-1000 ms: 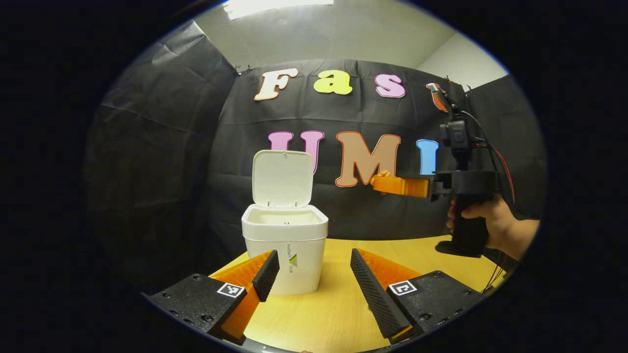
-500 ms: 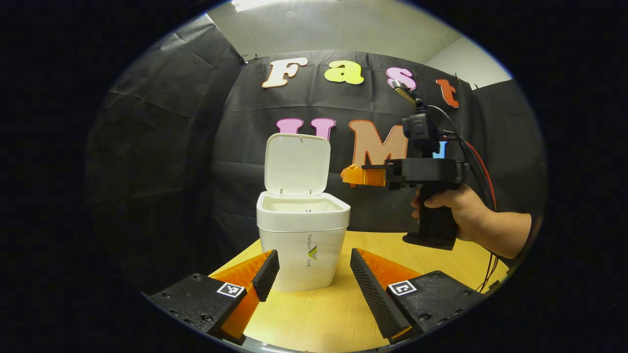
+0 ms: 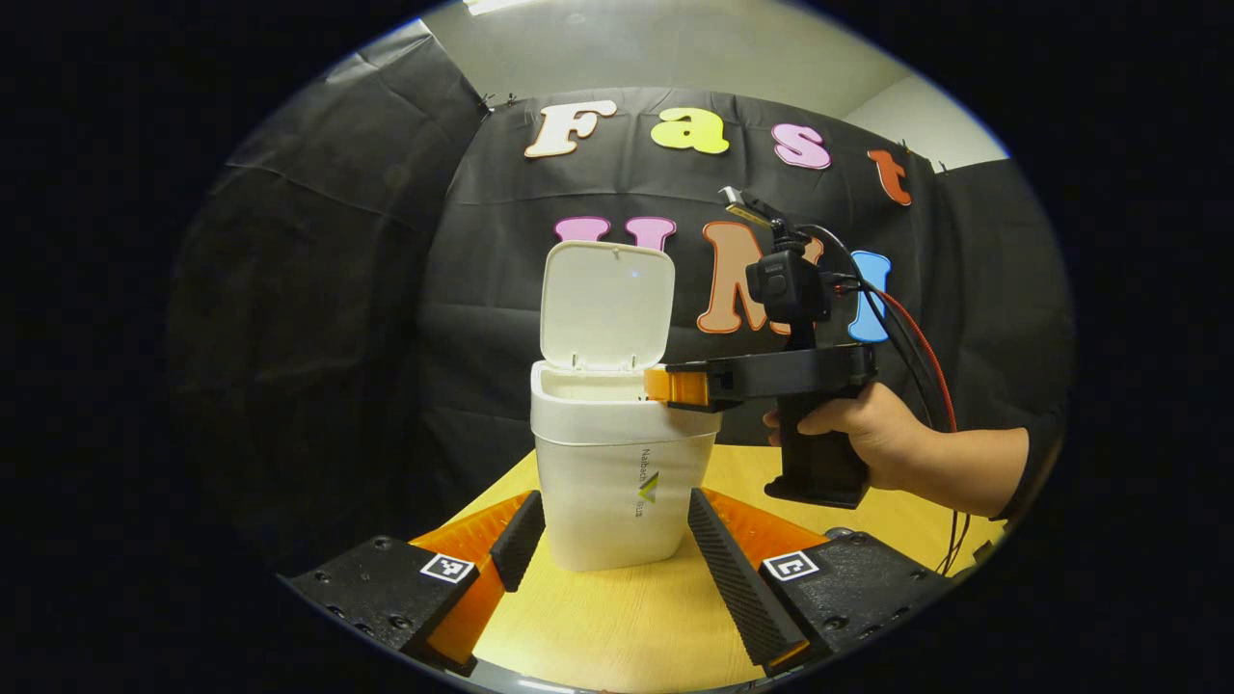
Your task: Press the lid of the desktop garbage bin to open it, pick up the crumpled paper on the desktop and throw it into the bin, then pick up the pop can on the desktop and drop it into the bin, and finally close the garbage bin lid.
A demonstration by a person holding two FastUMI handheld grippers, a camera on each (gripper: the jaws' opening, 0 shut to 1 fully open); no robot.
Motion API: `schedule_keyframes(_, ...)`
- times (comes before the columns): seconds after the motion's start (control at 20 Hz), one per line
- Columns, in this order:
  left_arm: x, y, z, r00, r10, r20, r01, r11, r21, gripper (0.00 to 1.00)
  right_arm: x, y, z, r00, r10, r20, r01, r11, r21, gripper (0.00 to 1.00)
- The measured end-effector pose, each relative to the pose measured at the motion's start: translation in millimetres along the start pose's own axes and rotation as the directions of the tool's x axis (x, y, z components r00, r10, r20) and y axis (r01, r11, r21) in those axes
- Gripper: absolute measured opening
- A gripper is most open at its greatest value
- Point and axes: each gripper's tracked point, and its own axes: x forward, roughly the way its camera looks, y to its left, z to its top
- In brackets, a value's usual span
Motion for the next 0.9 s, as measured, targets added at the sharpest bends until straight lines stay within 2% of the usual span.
schedule_keyframes(0.05, -0.4, -1.0, -0.3, 1.0, -0.004, 0.0, 0.004, 1.0, -0.001, 0.94, -2.0, -1.2, 2.3, 1.0, -0.011, 0.007, 0.012, 1.0, -0.011, 0.7)
schedule_keyframes(0.1, -0.4, -3.1, 0.7, 1.0, -0.009, 0.001, 0.009, 1.0, -0.001, 0.93, -8.9, -3.2, 4.6, 0.999, -0.023, 0.024, 0.024, 1.0, -0.019, 0.83)
schedule_keyframes(0.2, 2.0, -11.7, 1.7, 1.0, -0.024, 0.007, 0.024, 1.0, 0.002, 0.93, -27.5, -13.2, 17.9, 0.996, -0.053, 0.075, 0.055, 0.998, -0.023, 0.84)
schedule_keyframes(0.25, 3.1, -17.1, 3.4, 0.999, -0.035, 0.007, 0.035, 0.999, 0.003, 0.93, -38.9, -19.8, 24.8, 0.993, -0.07, 0.1, 0.073, 0.997, -0.021, 0.91)
schedule_keyframes(0.3, 4.0, -23.4, 3.1, 0.999, -0.045, 0.01, 0.045, 0.999, 0.004, 0.93, -53.5, -30.1, 31.0, 0.988, -0.096, 0.124, 0.099, 0.995, -0.016, 0.86)
schedule_keyframes(0.4, 7.4, -37.2, 3.2, 0.998, -0.067, 0.016, 0.067, 0.998, 0.006, 0.93, -87.2, -55.3, 46.0, 0.972, -0.148, 0.185, 0.151, 0.988, -0.007, 0.89)
schedule_keyframes(0.45, 8.2, -45.2, 2.8, 0.997, -0.079, 0.019, 0.079, 0.997, 0.006, 0.93, -104.1, -67.4, 52.2, 0.962, -0.172, 0.213, 0.176, 0.984, 0.003, 0.94)
schedule_keyframes(0.55, 12.0, -62.7, 3.4, 0.994, -0.104, 0.019, 0.104, 0.995, 0.007, 0.93, -137.9, -95.3, 57.8, 0.942, -0.225, 0.25, 0.226, 0.974, 0.022, 0.94)
schedule_keyframes(0.9, 25.3, -128.1, 9.0, 0.981, -0.191, 0.037, 0.19, 0.981, 0.032, 0.93, -245.6, -189.4, 49.1, 0.87, -0.405, 0.282, 0.397, 0.914, 0.089, 0.94)
